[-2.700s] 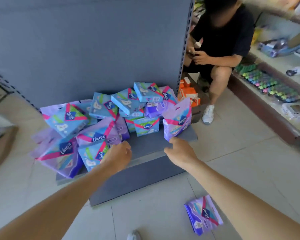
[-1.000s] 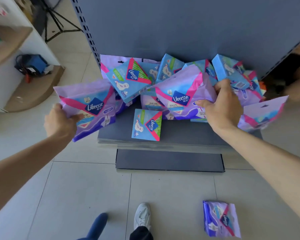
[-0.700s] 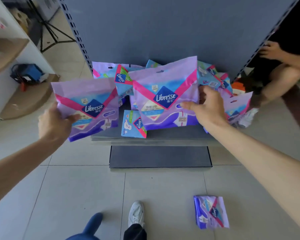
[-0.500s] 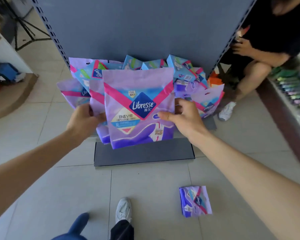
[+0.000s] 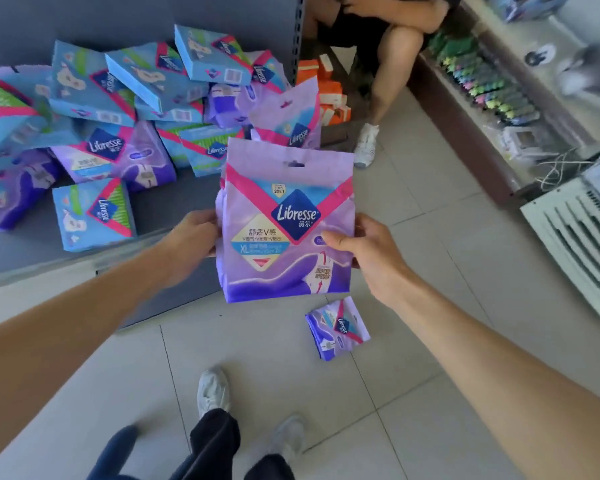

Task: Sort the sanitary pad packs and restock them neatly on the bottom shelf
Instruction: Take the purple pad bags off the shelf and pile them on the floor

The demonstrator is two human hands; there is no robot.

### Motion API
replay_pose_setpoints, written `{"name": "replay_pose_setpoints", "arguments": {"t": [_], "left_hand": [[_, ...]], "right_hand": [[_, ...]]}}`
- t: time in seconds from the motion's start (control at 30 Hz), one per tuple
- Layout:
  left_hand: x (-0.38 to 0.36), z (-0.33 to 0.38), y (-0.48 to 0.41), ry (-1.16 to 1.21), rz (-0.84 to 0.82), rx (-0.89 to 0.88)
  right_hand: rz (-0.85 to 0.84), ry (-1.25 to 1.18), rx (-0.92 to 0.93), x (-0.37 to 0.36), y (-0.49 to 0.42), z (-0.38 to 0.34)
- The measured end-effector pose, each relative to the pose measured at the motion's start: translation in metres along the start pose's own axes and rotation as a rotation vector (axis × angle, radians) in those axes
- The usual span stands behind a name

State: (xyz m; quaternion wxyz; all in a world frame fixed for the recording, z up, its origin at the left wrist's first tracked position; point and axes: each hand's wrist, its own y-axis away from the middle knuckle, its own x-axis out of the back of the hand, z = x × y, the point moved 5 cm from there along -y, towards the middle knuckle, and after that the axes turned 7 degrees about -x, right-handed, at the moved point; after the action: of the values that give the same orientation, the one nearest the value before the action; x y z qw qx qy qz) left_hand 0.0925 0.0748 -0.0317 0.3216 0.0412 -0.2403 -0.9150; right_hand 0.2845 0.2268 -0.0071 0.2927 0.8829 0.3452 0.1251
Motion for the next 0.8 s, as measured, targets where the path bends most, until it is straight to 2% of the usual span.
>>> {"name": "replay_pose_setpoints", "arguments": {"t": [0.1, 0.2, 0.33, 0.47, 0.63, 0.8], "left_hand": [[-0.051, -0.017, -0.012, 0.066, -0.058, 0.037], [-0.104, -0.033, -0.014, 0.102, -0.209, 0.1], [-0.15, -0.061, -0.018, -0.08, -0.41, 0.088], [-0.168, -0.11, -0.043, -0.197, -0.496, 0.18], [-0.175, -0.176, -0.08, -0.313, -0.509, 0.285], [-0.185, -0.235, -0.138, -0.596, -0.658, 0.247]], "right_hand": [[0.125, -0.137, -0.081, 0.04, 0.003, 0.043], [0.246, -0.298, -0.174, 0.073, 0.01, 0.095], [0.341, -0.456, -0.253, 0.091, 0.016, 0.154], [0.42, -0.588, -0.303, 0.088, 0.015, 0.204], [0.514, -0.709, -0.354, 0.068, 0.0, 0.264], [0.564, -0.804, -0.43, 0.046, -0.039, 0.316]]}}
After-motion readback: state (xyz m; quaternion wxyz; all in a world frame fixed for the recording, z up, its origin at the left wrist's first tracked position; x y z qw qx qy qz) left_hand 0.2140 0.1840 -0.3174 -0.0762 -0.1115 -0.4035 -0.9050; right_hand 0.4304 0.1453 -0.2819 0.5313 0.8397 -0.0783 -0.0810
